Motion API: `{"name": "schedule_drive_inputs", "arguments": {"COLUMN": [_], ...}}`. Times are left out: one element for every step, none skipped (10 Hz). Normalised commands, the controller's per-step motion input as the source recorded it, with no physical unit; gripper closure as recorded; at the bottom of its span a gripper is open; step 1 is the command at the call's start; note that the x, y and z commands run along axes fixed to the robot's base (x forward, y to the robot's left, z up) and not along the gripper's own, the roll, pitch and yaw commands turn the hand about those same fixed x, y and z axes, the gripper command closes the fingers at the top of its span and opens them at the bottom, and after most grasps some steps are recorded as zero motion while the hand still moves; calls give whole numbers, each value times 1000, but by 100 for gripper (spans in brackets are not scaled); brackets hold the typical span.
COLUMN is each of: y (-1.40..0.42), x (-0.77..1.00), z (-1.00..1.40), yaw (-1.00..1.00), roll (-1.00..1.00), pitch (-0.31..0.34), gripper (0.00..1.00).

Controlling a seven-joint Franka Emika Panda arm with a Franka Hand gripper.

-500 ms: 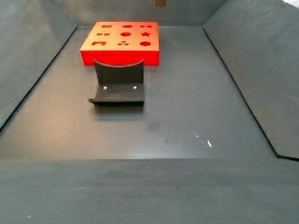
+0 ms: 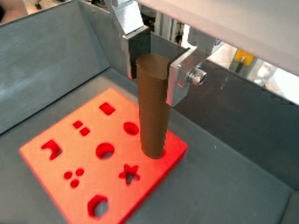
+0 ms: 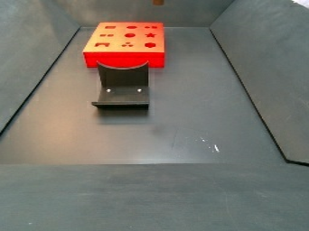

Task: Insert the oval object.

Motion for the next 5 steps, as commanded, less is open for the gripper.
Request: {"name": "schedule_drive_inputs", "arguments": {"y": [-409, -357, -320, -277, -271], "x": [1000, 949, 914, 891, 869], "z": [0, -6, -40, -31, 0], "yaw": [0, 0, 0, 0, 0], "roll": [161, 246, 300, 350, 371], "pitch": [70, 107, 134, 150, 159], "gripper": [100, 100, 100, 100, 100]}}
